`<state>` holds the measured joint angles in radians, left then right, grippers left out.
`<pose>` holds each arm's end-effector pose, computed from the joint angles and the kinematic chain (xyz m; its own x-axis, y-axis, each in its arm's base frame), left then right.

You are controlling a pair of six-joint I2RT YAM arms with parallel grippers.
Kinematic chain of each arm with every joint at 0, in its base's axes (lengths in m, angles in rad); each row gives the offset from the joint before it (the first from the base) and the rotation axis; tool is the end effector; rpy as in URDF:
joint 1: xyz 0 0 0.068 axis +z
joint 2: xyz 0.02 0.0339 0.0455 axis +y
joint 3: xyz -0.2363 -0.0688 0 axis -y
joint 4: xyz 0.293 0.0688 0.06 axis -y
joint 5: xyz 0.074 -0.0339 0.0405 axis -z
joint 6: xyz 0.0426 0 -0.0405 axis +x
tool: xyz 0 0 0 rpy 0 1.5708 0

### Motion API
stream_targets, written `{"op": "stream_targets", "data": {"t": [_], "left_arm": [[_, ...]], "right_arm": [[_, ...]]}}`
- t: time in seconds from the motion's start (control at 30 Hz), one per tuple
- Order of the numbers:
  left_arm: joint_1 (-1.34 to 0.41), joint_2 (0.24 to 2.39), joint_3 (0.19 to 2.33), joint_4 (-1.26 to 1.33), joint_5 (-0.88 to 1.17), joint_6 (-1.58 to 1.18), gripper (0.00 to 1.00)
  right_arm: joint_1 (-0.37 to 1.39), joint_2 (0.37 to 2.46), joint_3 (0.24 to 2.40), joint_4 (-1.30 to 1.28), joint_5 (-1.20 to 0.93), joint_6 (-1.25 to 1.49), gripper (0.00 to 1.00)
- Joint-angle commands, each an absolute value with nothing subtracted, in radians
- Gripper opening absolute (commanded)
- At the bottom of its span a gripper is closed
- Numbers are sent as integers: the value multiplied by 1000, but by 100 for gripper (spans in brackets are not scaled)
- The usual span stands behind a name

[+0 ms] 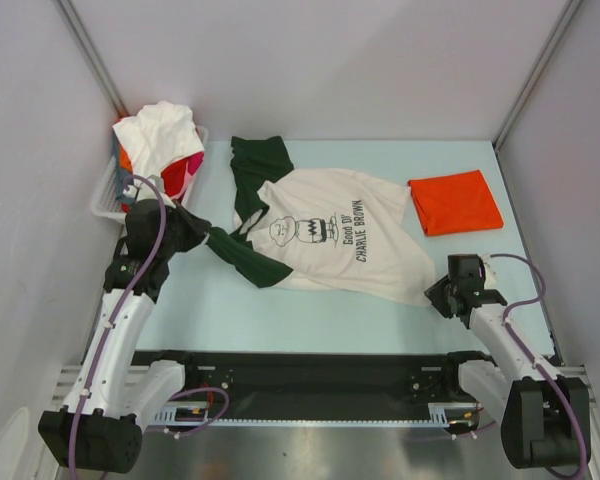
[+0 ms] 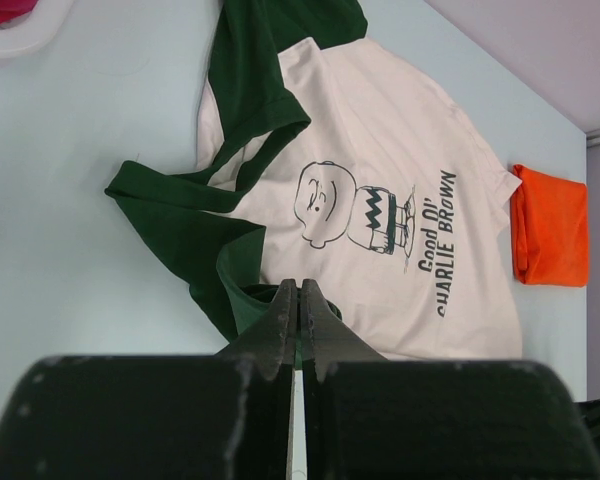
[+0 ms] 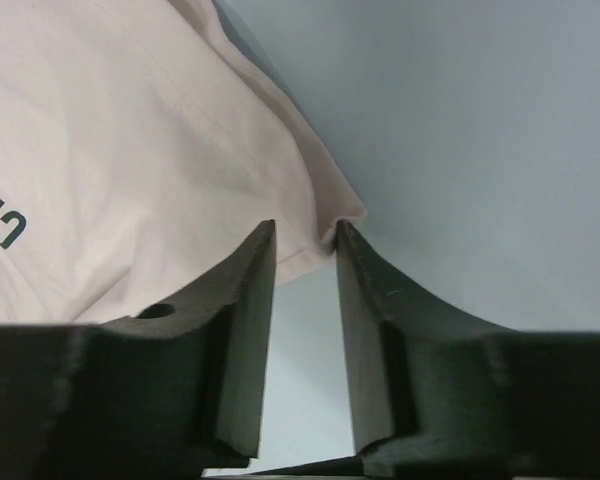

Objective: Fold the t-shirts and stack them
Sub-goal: Flatten the tshirt out

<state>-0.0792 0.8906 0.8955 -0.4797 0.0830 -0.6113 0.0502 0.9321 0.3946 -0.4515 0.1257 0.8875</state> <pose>0.2665 -0.0247 0.3054 -0.4606 -0.5372 -0.7066 -0.1368 0.8295 -0.5415 0.2254 0.0060 0.1076 -0.5121 0.7446 -0.4282 0.6591 0.6603 0.3600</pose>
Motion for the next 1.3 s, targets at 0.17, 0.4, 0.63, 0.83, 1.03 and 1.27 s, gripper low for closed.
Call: {"op": "stream_targets", "data": {"t": [0.17,0.4,0.63,0.83,1.03,1.27], "left_arm": [[-69,877,882,-431,94,-614,0],[-69,874,876,-428,95,-614,0],[-69,879,868,-422,92,-620,0],[-69,876,868,-422,87,-620,0],[-69,887,862,-414,84,-635,0],[-66,940,821,-302,69,-735,0]], "right_arm": [[46,956,368,-425,161,907,43],[49,1012,351,-387,155,922,42],[48,1003,370,-391,161,927,4],[48,959,445,-429,167,901,0],[48,939,518,-442,160,885,0],[48,1020,649,-322,37,870,0]]}}
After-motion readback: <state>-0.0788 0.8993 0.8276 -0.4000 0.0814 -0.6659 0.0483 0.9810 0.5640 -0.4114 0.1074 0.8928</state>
